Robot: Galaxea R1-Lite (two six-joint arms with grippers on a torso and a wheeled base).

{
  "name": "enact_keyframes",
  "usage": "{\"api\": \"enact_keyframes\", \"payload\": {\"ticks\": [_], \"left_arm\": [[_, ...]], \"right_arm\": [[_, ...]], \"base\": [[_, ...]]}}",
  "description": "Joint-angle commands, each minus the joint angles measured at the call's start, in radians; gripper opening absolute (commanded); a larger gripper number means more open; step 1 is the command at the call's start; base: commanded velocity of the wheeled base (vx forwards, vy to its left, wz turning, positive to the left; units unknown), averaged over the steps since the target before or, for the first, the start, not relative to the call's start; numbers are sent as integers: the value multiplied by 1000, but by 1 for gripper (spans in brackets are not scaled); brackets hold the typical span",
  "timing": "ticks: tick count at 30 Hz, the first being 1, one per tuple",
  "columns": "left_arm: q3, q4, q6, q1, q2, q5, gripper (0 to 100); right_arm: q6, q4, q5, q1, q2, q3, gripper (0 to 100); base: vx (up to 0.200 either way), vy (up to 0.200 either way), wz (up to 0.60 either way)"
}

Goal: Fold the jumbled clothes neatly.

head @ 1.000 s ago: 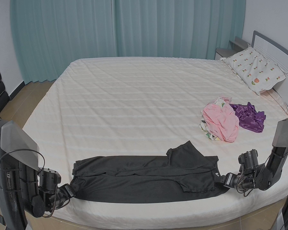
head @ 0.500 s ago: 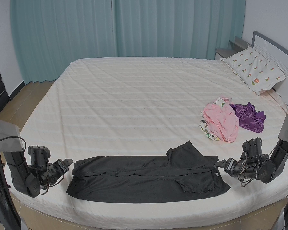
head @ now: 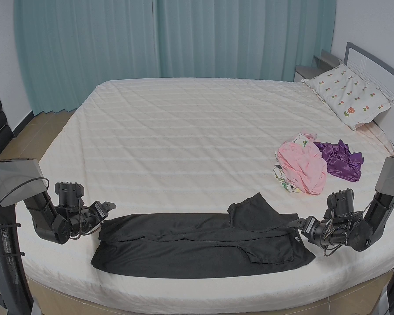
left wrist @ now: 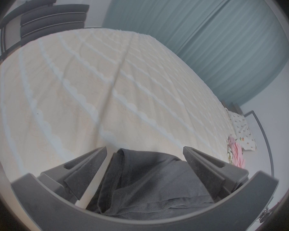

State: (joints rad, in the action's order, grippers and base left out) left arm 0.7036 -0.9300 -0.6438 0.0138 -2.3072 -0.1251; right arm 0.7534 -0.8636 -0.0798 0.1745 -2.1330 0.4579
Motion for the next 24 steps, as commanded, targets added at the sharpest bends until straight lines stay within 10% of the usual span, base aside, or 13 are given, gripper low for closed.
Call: {"api": "enact_keyframes", "payload": {"ticks": [1, 17, 18, 24], "left_arm": [[16, 0, 32, 2, -35, -7, 100], [97, 46, 128, -11, -97, -7, 100], [102, 48, 127, -9, -97, -7, 0], [116, 45, 115, 12, -97, 22, 0]], "right_arm": [[0, -2, -2, 7, -15, -1, 100], [0, -2, 0, 14, -16, -1, 100], [0, -2, 0, 14, -16, -2, 100], [-2, -2, -2, 14, -16, -4, 100]], "base": [[0, 0, 0], [0, 0, 0], [0, 0, 0], [0, 0, 0]]}}
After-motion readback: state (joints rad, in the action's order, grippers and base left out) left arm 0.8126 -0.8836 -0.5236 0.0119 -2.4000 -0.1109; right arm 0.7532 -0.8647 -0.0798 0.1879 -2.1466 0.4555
